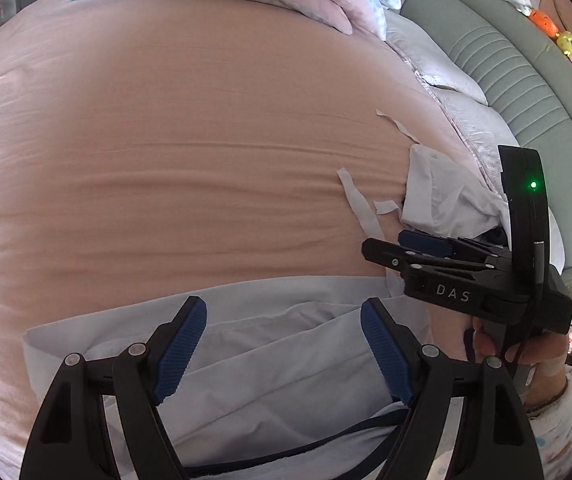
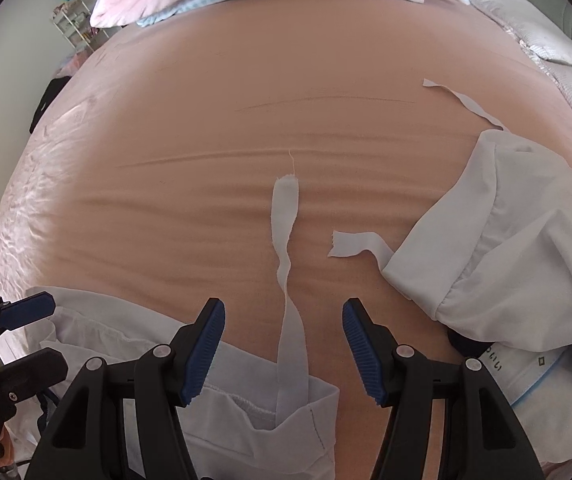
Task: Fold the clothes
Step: 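Move the right gripper to the white strap while the left gripper approaches it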
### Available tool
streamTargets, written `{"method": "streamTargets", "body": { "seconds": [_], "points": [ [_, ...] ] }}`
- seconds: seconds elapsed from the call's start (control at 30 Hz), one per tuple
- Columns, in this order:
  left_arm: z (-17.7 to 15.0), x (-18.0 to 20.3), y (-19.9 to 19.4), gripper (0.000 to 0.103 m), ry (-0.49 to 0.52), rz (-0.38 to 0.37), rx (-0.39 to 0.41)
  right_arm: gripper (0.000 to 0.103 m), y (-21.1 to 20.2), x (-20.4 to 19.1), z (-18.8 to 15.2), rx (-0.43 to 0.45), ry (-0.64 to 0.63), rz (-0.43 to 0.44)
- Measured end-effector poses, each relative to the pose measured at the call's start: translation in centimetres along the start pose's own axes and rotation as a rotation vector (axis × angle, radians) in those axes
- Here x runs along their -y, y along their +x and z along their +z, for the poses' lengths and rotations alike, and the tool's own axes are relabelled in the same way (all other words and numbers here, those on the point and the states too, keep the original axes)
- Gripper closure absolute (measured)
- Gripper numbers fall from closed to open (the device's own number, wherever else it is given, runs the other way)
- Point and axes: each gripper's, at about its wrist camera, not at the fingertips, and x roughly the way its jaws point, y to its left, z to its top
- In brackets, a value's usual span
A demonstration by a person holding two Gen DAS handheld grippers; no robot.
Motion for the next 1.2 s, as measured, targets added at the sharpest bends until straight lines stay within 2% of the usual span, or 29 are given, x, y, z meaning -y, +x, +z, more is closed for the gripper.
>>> {"method": "streamTargets", "body": {
  "seconds": [0.2,0.37,0.43,0.47,0.57,0.77,0.97,1.0,1.13,1.2],
  "points": [
    [2.5,0.4,1.7,0.024,-0.041,-0.098,-0.037,0.042,0.3,0.6,-0.1,0.021,0.028,0.031],
    [5.2,0.5,3.8,0.024,-0.106,-0.199,-0.105,0.044,0.5,0.9,-0.5,0.042,0.033,0.043],
    [6.1,0.6,4.8,0.024,-0.137,-0.239,-0.136,0.054,0.6,1.0,-0.3,0.054,0.019,0.034],
    [6.4,0.7,5.3,0.024,-0.149,-0.249,-0.146,0.056,0.6,0.9,-0.3,0.06,0.013,0.031],
    [7.0,1.3,6.0,0.024,-0.152,-0.259,-0.153,0.058,0.6,1.4,-0.1,0.062,0.025,0.045],
    [7.8,2.8,6.9,0.024,-0.133,-0.261,-0.155,0.073,0.5,2.5,0.4,0.061,0.045,0.054],
    [8.8,3.2,8.6,0.024,-0.142,-0.268,-0.178,0.087,0.6,1.7,0.2,0.061,0.03,0.058],
    [8.9,3.2,9.0,0.024,-0.148,-0.274,-0.184,0.093,0.6,1.7,0.2,0.067,0.031,0.071],
    [9.0,3.0,10.6,0.025,-0.17,-0.275,-0.21,0.094,0.9,1.4,0.3,0.065,0.007,0.073],
    [8.8,2.8,11.4,0.029,-0.186,-0.276,-0.219,0.094,1.1,1.3,0.3,0.06,-0.001,0.062]
  ]
}}
